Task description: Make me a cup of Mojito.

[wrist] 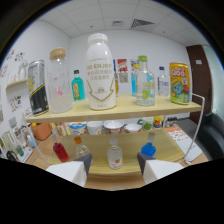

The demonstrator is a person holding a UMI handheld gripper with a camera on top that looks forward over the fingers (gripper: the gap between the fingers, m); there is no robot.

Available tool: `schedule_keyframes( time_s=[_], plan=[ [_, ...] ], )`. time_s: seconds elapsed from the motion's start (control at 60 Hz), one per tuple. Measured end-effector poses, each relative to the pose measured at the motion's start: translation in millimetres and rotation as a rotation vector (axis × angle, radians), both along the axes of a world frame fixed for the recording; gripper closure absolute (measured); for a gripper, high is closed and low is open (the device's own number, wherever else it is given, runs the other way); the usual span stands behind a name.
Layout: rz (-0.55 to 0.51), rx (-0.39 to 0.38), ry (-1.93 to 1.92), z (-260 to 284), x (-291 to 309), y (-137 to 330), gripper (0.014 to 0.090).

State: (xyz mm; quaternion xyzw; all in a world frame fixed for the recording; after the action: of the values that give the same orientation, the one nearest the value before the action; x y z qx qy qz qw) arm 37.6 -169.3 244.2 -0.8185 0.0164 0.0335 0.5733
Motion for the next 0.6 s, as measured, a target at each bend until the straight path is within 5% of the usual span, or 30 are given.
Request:
schedule_keyframes(
  time_s=[0.083,0.233,0.467,0.6],
  plan=[
    [-0.010,-0.025,-0.029,-11.3,-1.3,21.4,0.0206],
    [-0.020,-0.096,-0.087,-42.5,0.9,41.5,0.0342],
    [-0.007,-0.138,-0.073,-68.6,0.2,48.8,0.0679],
    [-0.009,-0.135,-0.052,-67.9,0.1,49.4,0.0700]
  ],
)
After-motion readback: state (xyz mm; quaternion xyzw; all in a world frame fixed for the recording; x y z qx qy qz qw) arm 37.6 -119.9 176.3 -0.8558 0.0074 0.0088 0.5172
